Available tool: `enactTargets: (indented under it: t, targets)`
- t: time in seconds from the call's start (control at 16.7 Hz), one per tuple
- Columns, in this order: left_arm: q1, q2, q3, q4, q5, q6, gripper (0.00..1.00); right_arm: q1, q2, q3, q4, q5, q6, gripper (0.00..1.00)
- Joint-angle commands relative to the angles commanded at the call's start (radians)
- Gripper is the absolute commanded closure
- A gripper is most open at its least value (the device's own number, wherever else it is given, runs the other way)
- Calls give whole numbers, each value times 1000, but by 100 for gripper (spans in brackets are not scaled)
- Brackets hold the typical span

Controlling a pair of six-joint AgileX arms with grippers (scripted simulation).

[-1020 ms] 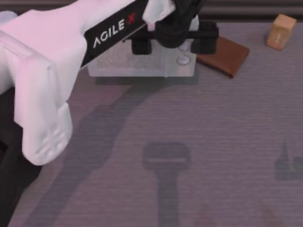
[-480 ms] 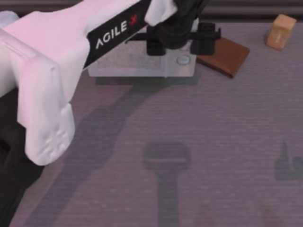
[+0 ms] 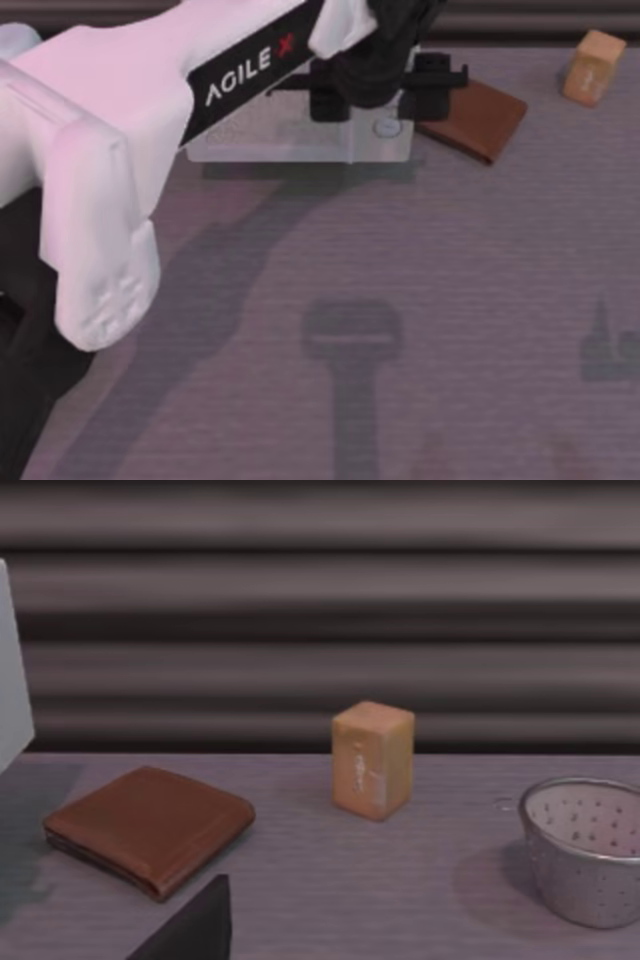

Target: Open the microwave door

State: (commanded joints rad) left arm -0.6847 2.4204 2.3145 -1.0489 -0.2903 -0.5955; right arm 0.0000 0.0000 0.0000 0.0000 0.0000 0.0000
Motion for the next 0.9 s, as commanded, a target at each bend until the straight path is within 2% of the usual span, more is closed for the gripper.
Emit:
enactTargets:
  t: [0.42,0.9]
  targets:
    - [1,-119,-184,73,-34,-23,100,0,0,0,0,0,0,0]
    - [1,-125,-193,77,-36,-25,100,0,0,0,0,0,0,0]
